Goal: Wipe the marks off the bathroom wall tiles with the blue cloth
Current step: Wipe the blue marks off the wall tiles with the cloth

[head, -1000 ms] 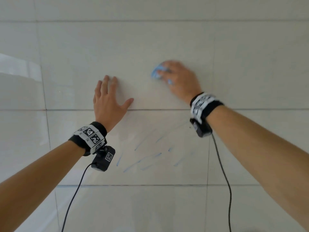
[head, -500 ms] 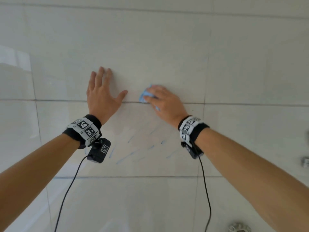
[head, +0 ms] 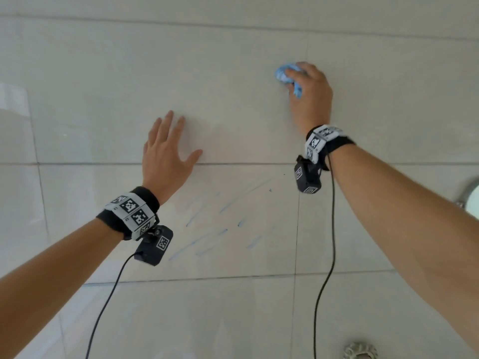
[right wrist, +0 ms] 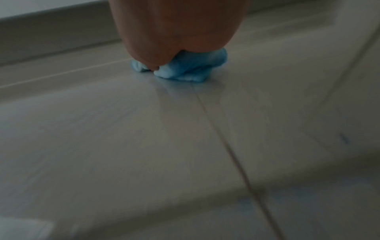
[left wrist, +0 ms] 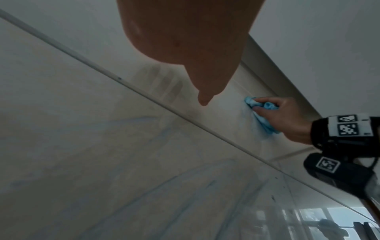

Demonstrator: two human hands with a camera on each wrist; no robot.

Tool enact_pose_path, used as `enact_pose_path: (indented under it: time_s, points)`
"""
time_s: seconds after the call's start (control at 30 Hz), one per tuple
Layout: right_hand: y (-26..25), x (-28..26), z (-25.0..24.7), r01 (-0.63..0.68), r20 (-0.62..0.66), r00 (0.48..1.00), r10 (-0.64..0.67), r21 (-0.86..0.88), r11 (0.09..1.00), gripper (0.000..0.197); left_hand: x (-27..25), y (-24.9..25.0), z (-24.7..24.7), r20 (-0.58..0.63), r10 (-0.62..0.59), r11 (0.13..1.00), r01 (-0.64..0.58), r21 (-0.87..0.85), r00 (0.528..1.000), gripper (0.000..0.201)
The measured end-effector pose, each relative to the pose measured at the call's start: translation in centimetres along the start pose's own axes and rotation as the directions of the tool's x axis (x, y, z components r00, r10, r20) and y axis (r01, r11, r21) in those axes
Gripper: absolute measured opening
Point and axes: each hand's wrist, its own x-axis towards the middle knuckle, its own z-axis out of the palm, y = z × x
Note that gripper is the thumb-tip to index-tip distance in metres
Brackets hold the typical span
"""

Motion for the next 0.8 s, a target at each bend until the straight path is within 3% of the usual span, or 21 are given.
enact_pose_path:
  time_s: [0.07,0.13,0.23,0.37,0.4,0.43,0.5,0.53,0.6,0.67,0.8]
  points:
    - [-1.7,-3.6,0.2,0.035,-0.036,0.999,-0.033,0.057,0.998,0.037,0.0,1.3,0.6,0.002,0.041,0.999,-0.041,0.007,0.999,0.078]
    - [-3.2,-8.8,0.2,0.167,0.002,0.986,-0.169,0.143,0.976,0.028,0.2,2.4,1.3,0.014,0.059,0.998,-0.059,0.005,0.998,0.077]
    - [-3.4,-14.8,-0.3,0.368,0.162,0.902,-0.401,0.198,0.909,0.026,0.4,3.5,2.5,0.033,0.055,0.998,-0.055,-0.018,0.998,0.077]
    - [-1.8,-14.4,-0.7,0.524,0.264,0.787,-0.557,0.190,0.830,0.028,0.6,4.4,3.4,0.046,0.067,0.997,-0.068,0.021,0.997,0.076]
    - [-1.5,-13.3,-0.8,0.531,0.264,0.787,-0.558,0.173,0.830,0.030,0.7,4.6,3.4,0.045,0.068,0.997,-0.069,0.031,0.997,0.075]
    - [-1.1,-12.0,-1.0,0.490,0.238,0.827,-0.510,0.144,0.860,0.032,0.7,4.7,3.4,0.046,0.072,0.997,-0.074,0.039,0.996,0.074]
    - [-0.1,-8.4,-1.6,0.303,0.091,0.947,-0.308,0.065,0.951,0.030,0.7,4.6,3.3,0.052,0.080,0.996,-0.082,0.047,0.995,0.073]
    - [0.5,-6.1,-2.1,0.203,0.026,0.979,-0.204,0.024,0.979,0.026,0.7,4.5,3.2,0.053,0.081,0.995,-0.084,0.051,0.995,0.072]
    - [1.5,-1.8,-2.8,0.077,0.027,0.997,-0.076,-0.045,0.996,0.022,0.6,4.4,3.2,0.058,0.081,0.995,-0.085,0.061,0.995,0.070]
    - [1.8,0.8,-2.7,0.037,0.082,0.996,-0.030,-0.079,0.996,0.026,0.6,4.5,3.2,0.061,0.082,0.994,-0.086,0.064,0.995,0.067]
    - [0.1,0.0,-1.5,0.003,-0.003,1.000,-0.003,0.012,1.000,0.038,0.5,4.8,3.4,0.037,0.089,0.994,-0.091,0.060,0.995,0.063]
